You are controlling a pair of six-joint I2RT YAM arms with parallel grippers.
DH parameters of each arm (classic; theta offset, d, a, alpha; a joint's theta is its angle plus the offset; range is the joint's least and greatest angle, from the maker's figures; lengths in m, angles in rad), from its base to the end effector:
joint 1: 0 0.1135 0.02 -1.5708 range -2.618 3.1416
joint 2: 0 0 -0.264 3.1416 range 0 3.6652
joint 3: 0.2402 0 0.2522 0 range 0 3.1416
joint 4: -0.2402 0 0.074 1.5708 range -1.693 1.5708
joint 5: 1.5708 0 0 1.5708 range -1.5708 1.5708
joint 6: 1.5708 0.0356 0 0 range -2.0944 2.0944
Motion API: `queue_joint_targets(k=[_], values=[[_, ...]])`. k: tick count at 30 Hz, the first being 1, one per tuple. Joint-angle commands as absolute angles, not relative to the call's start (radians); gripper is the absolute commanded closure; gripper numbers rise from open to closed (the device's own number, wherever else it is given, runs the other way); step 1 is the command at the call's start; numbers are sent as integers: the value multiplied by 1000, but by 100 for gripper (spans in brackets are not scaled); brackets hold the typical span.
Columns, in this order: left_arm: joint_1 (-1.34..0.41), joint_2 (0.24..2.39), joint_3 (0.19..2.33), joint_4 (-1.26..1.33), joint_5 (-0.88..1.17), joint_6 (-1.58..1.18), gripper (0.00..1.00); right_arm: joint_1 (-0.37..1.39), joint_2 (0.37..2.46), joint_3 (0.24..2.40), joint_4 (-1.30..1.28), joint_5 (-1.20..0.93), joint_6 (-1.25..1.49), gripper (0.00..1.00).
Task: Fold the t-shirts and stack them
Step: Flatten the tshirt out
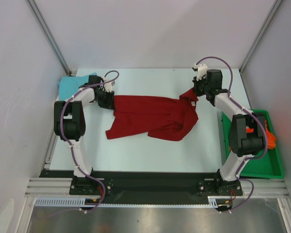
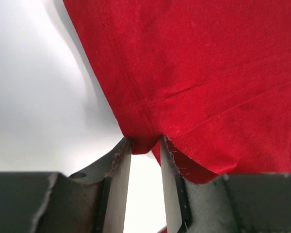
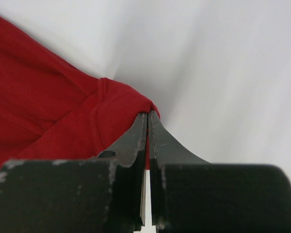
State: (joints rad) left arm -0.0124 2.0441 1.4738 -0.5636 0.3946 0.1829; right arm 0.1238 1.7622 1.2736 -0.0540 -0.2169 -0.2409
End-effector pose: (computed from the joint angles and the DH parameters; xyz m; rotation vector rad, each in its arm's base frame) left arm 0.4239 -0.0189 0.1699 0.3735 2.6125 -0.4753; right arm 0.4038 0.0580 0.2545 -0.5076 2.0411 0.1588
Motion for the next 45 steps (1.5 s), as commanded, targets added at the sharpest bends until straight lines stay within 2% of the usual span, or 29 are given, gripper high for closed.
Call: queue_joint_targets(k=[1, 3, 6, 8, 10, 16, 25, 30, 32, 34, 38, 39, 44, 45], values=[[-5, 2029, 1514, -551, 396, 187, 67, 132, 1726, 1284, -11, -207, -249, 100], [-6, 2031, 1514, -551, 397, 186, 70, 133, 1727, 1282, -11, -207, -249, 100], [-8, 2034, 1517, -551, 396, 189, 81, 135, 1730, 1284, -9, -207, -249, 100], [-6, 2034, 1519, -551, 396, 189, 94, 137, 1730, 1282, -11, -207, -249, 100], [-6, 2033, 1519, -551, 397, 193, 100, 138, 1732, 1282, -12, -207, -249, 100], [-6, 1958, 1488, -548, 361, 242, 100, 121, 1712, 1292, -15, -198, -245, 100], [-5, 1753, 1243, -471, 244, 321, 100, 8, 1672, 1243, -34, -212, -192, 100], [-5, 1730, 1215, -453, 173, 331, 100, -51, 1712, 1246, -37, -224, -239, 100], [-6, 1756, 1239, -468, 182, 331, 99, -51, 1743, 1252, -46, -229, -276, 88], [-18, 1787, 1273, -485, 196, 327, 99, -49, 1756, 1256, -43, -230, -323, 68], [-67, 1810, 1315, -505, 178, 365, 100, -14, 1740, 1344, -130, -322, -527, 55], [-75, 1813, 1318, -509, 175, 371, 100, -3, 1741, 1365, -153, -357, -567, 48], [-117, 1821, 1304, -499, 164, 373, 100, 98, 1784, 1580, -535, -647, -914, 38], [-121, 1824, 1299, -499, 161, 376, 100, 110, 1830, 1624, -613, -725, -1007, 31]])
